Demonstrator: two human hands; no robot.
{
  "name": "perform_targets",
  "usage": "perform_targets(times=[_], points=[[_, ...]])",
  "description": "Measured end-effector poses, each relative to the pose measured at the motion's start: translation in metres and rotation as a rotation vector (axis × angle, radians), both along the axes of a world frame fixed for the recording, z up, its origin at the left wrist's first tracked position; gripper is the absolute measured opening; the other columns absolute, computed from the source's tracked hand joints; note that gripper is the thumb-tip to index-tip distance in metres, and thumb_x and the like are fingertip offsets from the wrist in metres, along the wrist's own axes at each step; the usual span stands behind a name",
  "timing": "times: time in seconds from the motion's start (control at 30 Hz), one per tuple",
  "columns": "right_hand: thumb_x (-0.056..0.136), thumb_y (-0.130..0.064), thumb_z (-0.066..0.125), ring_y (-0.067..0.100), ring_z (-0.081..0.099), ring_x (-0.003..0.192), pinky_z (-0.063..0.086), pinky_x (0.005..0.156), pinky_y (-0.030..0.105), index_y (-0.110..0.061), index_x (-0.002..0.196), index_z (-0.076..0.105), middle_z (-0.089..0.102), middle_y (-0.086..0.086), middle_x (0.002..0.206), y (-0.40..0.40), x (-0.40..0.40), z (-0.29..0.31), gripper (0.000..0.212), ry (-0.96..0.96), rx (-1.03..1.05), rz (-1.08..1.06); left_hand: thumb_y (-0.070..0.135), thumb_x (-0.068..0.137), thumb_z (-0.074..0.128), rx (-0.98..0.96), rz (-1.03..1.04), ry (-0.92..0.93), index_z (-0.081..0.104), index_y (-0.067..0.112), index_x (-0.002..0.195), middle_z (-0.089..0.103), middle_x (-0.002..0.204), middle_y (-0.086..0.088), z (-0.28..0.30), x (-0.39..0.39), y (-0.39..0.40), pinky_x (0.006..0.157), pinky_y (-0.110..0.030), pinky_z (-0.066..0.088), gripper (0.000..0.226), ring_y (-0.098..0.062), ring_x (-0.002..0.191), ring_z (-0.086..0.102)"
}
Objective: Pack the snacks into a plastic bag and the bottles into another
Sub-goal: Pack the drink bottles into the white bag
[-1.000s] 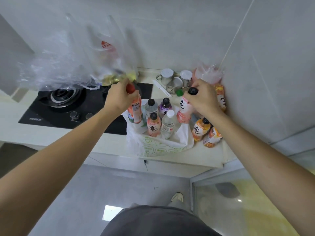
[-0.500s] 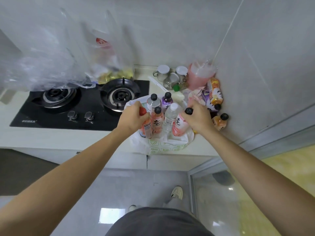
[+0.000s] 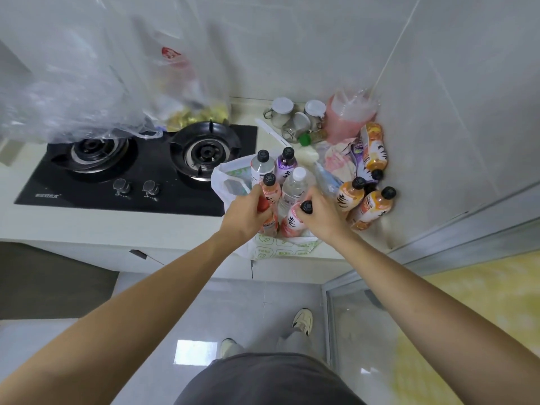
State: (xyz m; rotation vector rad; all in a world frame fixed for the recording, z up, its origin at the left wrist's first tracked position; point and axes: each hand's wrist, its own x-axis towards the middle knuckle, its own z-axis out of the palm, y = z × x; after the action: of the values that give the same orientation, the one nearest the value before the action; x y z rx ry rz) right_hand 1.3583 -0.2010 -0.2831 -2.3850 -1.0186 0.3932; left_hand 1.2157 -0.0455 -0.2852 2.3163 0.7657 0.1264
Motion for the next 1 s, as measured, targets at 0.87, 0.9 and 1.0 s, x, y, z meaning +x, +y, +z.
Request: perform_targets(times=[0.87,0.9,1.0], points=[[0.094,-0.033,0.07,0.024,0.063,0.075,0.054,0.069,0.046,-0.013,0.096,0.05,0.064,0.004,0.078,0.006,0.018,-0.006,0.028,0.049,-0.013,0.074,0.031,0.092,0.069,0.011,-0.118,-0.061,0.049,0.017,0.132,0.068,0.088,0.0,-0.021,0.023,-0.005,0.075,-0.045,0.055,0.047,-0.023,0.079,0.063],[0.094,-0.033,0.07,0.024,0.063,0.074,0.054,0.068,0.045,-0.013,0.097,0.05,0.065,0.003,0.078,0.007,0.017,-0.006,0.028,0.041,-0.011,0.08,0.031,0.092,0.069,0.015,-0.112,-0.065,0.048,0.017,0.133,0.069,0.089,0.0,-0.021,0.023,-0.005,0.076,-0.045,0.056,0.048,-0.023,0.079,0.063],[0.094,-0.034,0.07,0.024,0.062,0.072,0.055,0.067,0.046,-0.015,0.097,0.05,0.063,0.002,0.077,0.006,0.019,-0.008,0.028,0.039,0.015,0.082,0.032,0.091,0.069,0.019,-0.124,-0.069,0.05,0.02,0.128,0.069,0.088,0.002,-0.023,0.024,-0.004,0.074,-0.044,0.056,0.043,-0.022,0.078,0.064]])
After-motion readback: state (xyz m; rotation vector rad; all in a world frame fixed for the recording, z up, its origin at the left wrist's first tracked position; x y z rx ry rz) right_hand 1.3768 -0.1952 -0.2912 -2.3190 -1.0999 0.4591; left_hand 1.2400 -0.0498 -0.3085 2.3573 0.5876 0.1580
